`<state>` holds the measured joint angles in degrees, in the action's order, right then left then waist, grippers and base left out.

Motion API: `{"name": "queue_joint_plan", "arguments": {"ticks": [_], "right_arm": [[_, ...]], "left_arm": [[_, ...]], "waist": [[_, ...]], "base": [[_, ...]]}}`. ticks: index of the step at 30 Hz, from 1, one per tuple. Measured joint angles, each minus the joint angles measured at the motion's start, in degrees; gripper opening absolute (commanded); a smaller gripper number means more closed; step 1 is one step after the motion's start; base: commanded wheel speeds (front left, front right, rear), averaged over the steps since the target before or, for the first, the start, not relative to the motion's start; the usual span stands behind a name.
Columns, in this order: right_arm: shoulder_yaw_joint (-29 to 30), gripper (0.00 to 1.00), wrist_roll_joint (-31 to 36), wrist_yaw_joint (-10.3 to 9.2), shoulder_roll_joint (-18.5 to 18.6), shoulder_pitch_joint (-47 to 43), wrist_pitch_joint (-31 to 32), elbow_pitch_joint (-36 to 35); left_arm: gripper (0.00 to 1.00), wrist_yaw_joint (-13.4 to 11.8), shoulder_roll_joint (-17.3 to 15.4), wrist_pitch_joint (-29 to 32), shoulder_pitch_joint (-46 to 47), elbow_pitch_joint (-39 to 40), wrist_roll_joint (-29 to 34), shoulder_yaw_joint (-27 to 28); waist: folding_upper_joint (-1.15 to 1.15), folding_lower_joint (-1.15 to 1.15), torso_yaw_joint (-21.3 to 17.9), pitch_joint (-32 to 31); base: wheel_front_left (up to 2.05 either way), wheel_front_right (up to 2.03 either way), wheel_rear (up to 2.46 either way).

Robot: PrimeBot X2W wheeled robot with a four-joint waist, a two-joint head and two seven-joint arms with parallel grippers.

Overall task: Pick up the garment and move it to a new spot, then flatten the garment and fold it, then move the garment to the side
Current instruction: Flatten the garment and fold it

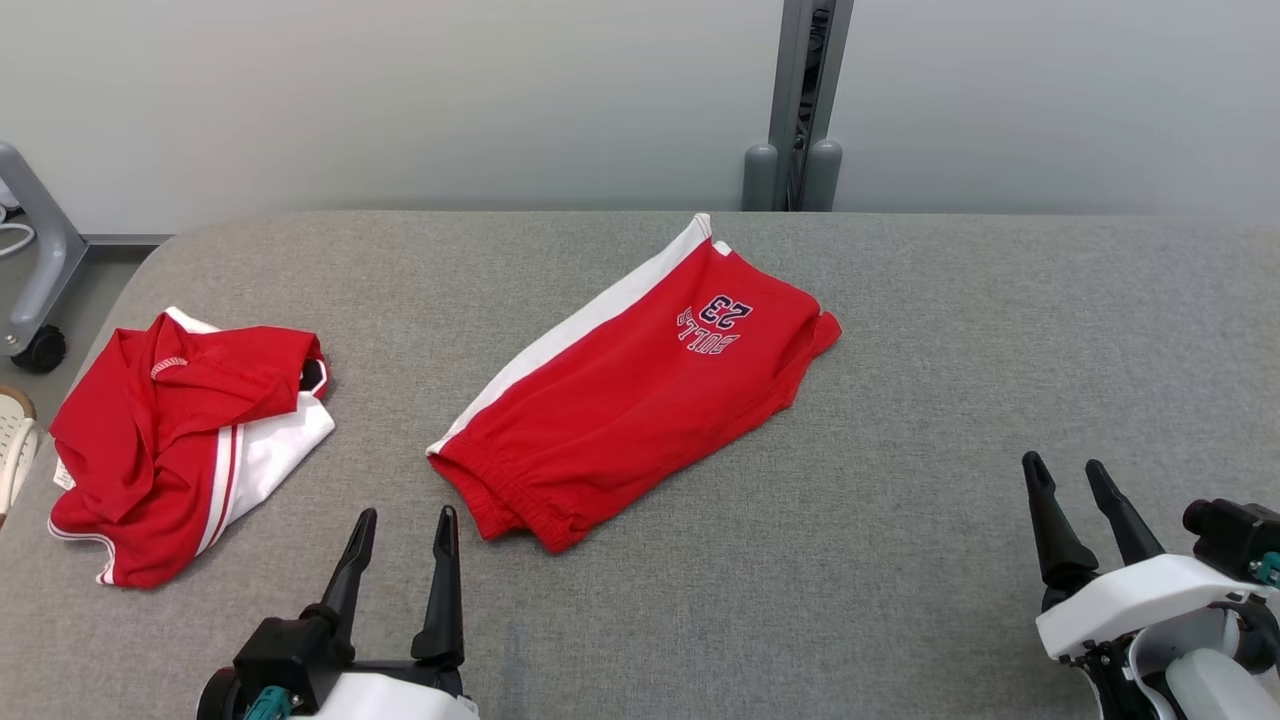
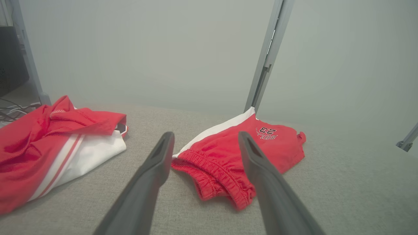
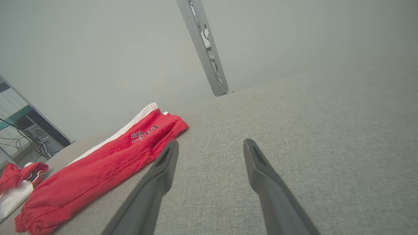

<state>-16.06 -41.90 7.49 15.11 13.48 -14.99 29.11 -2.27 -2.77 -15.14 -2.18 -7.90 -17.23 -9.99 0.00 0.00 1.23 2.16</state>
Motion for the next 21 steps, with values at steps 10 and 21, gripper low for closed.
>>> {"name": "queue_joint_plan", "arguments": {"ticks": [10,21], "right_arm": [[-0.16,1.00,-0.19,0.00,-0.73,-0.21,0.01,0.05],[-3.54,1.00,-11.45,0.00,-2.75,9.99,10.82,7.76]], "left_arm": [[1.00,-0.05,-0.01,0.00,0.01,-0.10,-0.44,-0.69],[1.00,0.51,-0.01,0.00,1.84,-1.31,-1.12,-3.60]], "waist": [[0.00,0.00,0.63,-0.07],[0.00,0.00,3.56,3.32]], "base": [[0.00,0.00,0.00],[0.00,0.00,0.00]]}}
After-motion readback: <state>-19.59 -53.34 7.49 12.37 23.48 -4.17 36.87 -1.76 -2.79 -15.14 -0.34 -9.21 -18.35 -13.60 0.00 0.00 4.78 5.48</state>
